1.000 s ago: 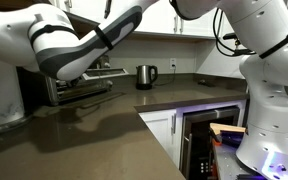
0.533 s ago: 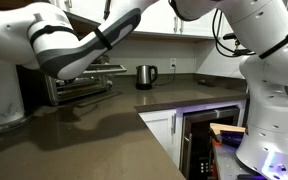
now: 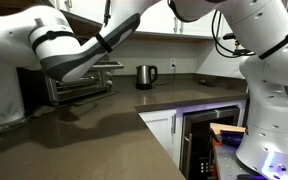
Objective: Close the toaster oven door
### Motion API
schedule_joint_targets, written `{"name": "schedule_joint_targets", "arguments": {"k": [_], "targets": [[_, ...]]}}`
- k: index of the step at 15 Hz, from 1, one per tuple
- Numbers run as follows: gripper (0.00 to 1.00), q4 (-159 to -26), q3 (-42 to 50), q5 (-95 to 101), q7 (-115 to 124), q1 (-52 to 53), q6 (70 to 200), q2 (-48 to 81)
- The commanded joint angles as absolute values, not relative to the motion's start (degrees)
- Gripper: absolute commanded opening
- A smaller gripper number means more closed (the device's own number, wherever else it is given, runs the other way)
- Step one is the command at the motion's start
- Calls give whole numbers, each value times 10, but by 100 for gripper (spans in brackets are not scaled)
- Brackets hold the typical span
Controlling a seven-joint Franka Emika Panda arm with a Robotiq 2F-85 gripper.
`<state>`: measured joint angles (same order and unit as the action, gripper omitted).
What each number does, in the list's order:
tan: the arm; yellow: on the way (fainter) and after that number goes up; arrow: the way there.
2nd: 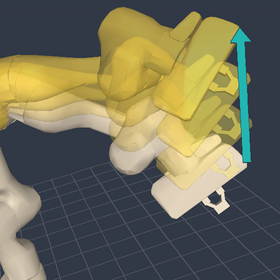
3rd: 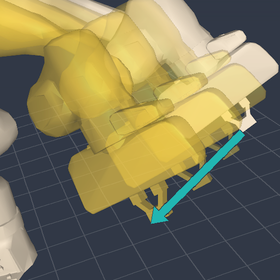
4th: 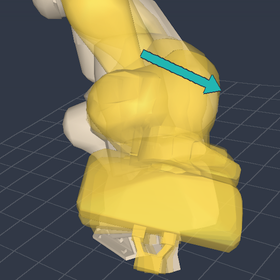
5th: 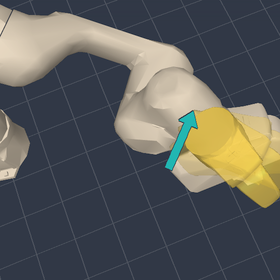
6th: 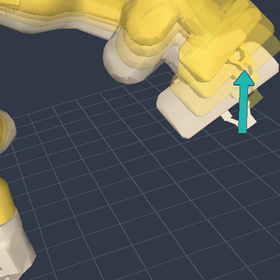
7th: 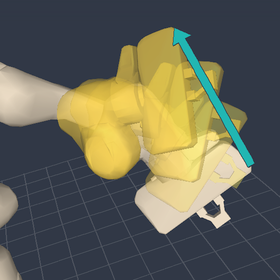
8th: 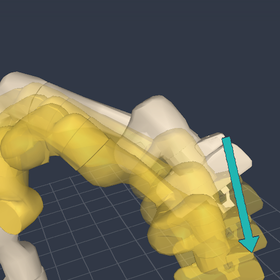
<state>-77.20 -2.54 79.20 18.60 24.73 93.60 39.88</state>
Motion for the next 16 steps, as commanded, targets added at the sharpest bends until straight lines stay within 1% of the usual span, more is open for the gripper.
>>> {"name": "schedule_joint_targets", "arguments": {"k": [1, 16], "targets": [[0, -767, -21, 840, 208, 248, 901, 393], [0, -763, -19, 927, 234, 248, 877, 409]]}}
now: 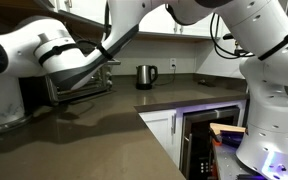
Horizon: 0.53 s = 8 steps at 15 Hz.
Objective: Close the toaster oven door
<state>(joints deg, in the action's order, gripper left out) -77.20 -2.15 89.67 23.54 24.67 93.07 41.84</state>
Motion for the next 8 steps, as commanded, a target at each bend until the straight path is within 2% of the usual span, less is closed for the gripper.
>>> {"name": "schedule_joint_targets", "arguments": {"k": [1, 8], "targets": [[0, -765, -18, 930, 233, 247, 874, 410], [0, -766, -18, 929, 229, 240, 851, 411]]}}
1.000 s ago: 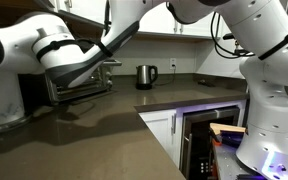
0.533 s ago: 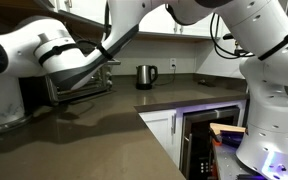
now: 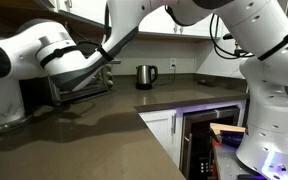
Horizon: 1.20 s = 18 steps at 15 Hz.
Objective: Close the toaster oven door
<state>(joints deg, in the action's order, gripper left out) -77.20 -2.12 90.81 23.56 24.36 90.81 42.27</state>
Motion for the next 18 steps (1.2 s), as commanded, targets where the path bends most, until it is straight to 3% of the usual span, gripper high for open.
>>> {"name": "schedule_joint_targets", "arguments": {"k": [1, 18], "targets": [[0, -765, -18, 929, 229, 238, 850, 411], [0, -737, -66, 892, 214, 218, 954, 392]]}}
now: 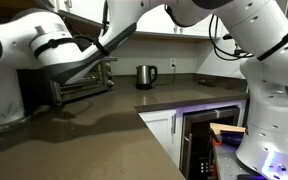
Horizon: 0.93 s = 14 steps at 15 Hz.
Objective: Close the toaster oven door
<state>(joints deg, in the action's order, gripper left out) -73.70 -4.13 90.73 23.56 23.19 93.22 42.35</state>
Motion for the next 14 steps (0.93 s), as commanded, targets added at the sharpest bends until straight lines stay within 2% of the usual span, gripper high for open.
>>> {"name": "schedule_joint_targets", "arguments": {"k": [1, 7, 10, 14], "targets": [[0, -735, -75, 878, 210, 215, 964, 384], [0, -732, -107, 745, 157, 187, 1026, 344], [0, -728, -104, 669, 123, 182, 1011, 339], [0, -734, -71, 681, 130, 201, 982, 349]]}}
